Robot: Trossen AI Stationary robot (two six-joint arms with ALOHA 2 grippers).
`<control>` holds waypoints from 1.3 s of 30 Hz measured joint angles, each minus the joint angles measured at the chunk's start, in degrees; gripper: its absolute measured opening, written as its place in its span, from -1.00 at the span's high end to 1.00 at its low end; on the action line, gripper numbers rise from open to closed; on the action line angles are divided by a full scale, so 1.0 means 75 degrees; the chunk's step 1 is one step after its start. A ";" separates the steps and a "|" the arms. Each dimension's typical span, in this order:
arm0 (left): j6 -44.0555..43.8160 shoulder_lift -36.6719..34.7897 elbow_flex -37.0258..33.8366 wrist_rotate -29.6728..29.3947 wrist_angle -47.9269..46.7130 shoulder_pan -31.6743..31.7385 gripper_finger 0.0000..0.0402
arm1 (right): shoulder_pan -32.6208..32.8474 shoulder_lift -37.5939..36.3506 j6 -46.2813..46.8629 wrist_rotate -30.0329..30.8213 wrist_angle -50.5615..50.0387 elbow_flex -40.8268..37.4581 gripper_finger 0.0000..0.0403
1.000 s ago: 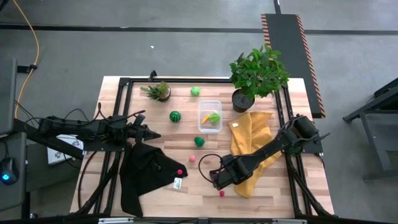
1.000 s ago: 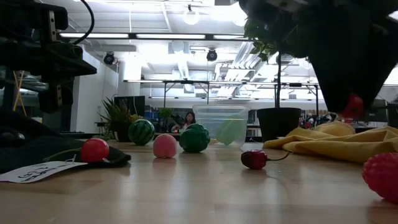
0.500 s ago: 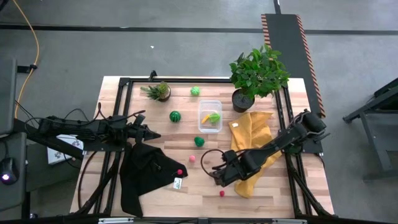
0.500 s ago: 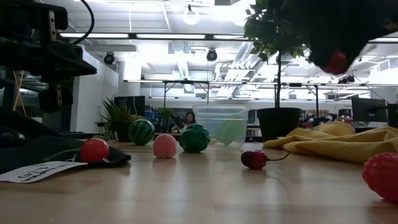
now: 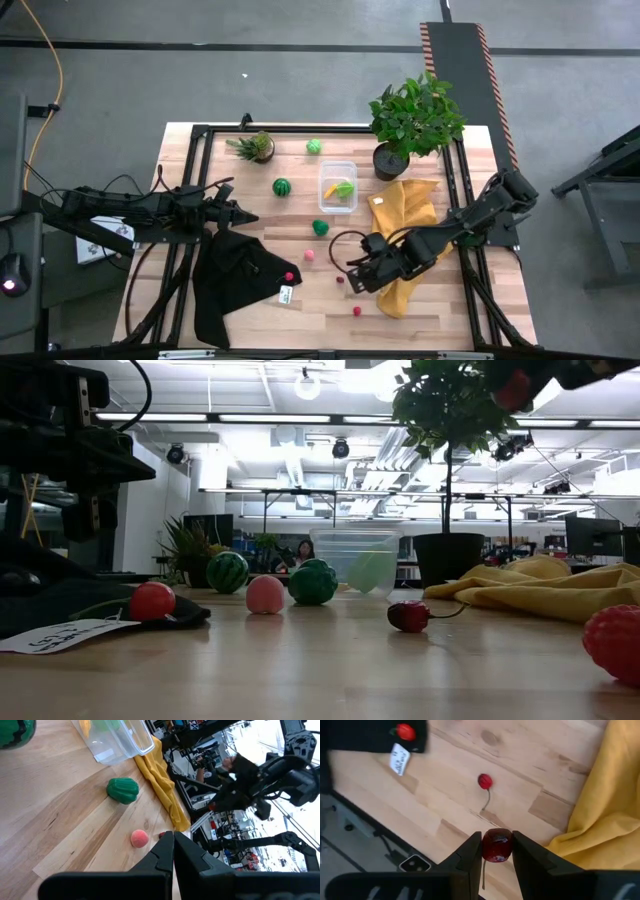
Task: Pick and placing Produce into tupperware
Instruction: Put the right red cherry into the transparent bin
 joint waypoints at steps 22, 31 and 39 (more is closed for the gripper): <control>0.0000 -0.0001 0.0000 0.0000 0.0000 -0.0001 1.00 | 0.0000 -0.1016 -0.1791 0.0259 -0.0101 0.0000 0.57; 0.0000 0.0000 0.0000 0.0000 0.0000 0.0002 1.00 | 0.0000 -0.1045 -0.2242 0.0659 -0.0587 0.0003 0.57; 0.0000 -0.0001 0.0000 0.0000 0.0000 0.0001 1.00 | -0.0003 -0.1045 -0.2479 0.1469 -0.0858 0.0000 0.57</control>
